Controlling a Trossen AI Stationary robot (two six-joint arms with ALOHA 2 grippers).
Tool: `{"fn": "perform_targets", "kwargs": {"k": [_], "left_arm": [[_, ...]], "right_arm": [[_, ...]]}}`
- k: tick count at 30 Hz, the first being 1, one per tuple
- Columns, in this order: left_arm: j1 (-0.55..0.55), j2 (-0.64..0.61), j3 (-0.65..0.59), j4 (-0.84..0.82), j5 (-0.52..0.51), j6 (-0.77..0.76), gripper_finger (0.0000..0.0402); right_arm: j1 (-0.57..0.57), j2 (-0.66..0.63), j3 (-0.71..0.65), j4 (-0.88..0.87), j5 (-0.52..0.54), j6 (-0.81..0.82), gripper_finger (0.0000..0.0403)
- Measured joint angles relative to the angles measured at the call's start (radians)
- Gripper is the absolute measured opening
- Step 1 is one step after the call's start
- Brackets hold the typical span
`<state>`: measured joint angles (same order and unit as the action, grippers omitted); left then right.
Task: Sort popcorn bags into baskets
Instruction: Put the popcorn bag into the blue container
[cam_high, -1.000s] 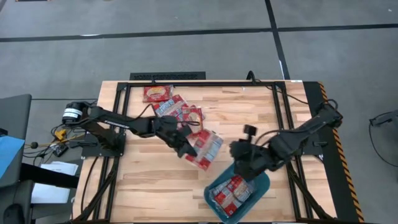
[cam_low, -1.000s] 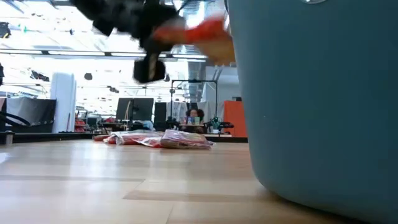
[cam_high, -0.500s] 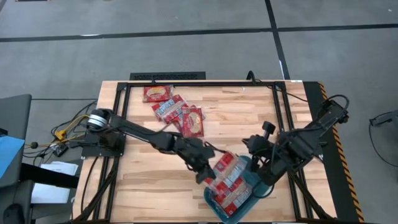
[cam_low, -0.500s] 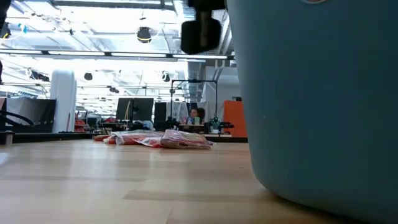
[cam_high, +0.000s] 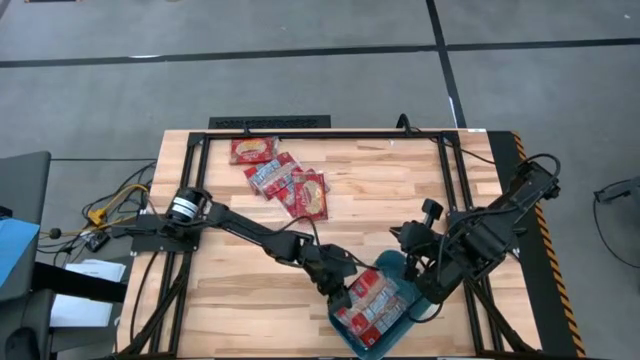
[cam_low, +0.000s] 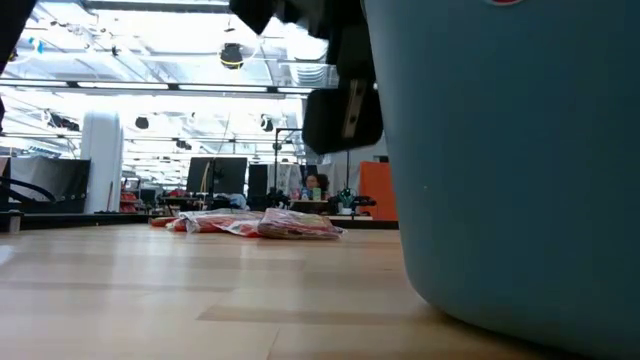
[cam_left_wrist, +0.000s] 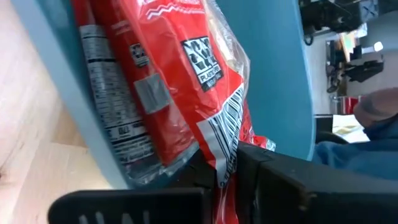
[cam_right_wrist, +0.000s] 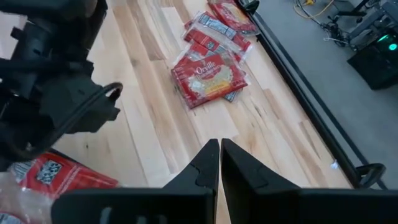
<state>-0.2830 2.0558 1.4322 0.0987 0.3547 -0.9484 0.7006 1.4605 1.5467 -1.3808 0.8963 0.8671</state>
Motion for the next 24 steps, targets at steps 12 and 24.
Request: {"fn": "perform_targets", "kwargs": {"k": [12,24], "left_arm": [[-0.005,0.010,0.000,0.036,-0.040,0.032,0.0091],[0.007,0.010,0.000,0.078,0.140,0.006,0.0222]], "right_arm": [[-0.001,0.000,0.000,0.001,0.000,-0.001,0.0042],[-0.001,0.000,0.000,0.001,0.000,-0.001,0.0042]]}}
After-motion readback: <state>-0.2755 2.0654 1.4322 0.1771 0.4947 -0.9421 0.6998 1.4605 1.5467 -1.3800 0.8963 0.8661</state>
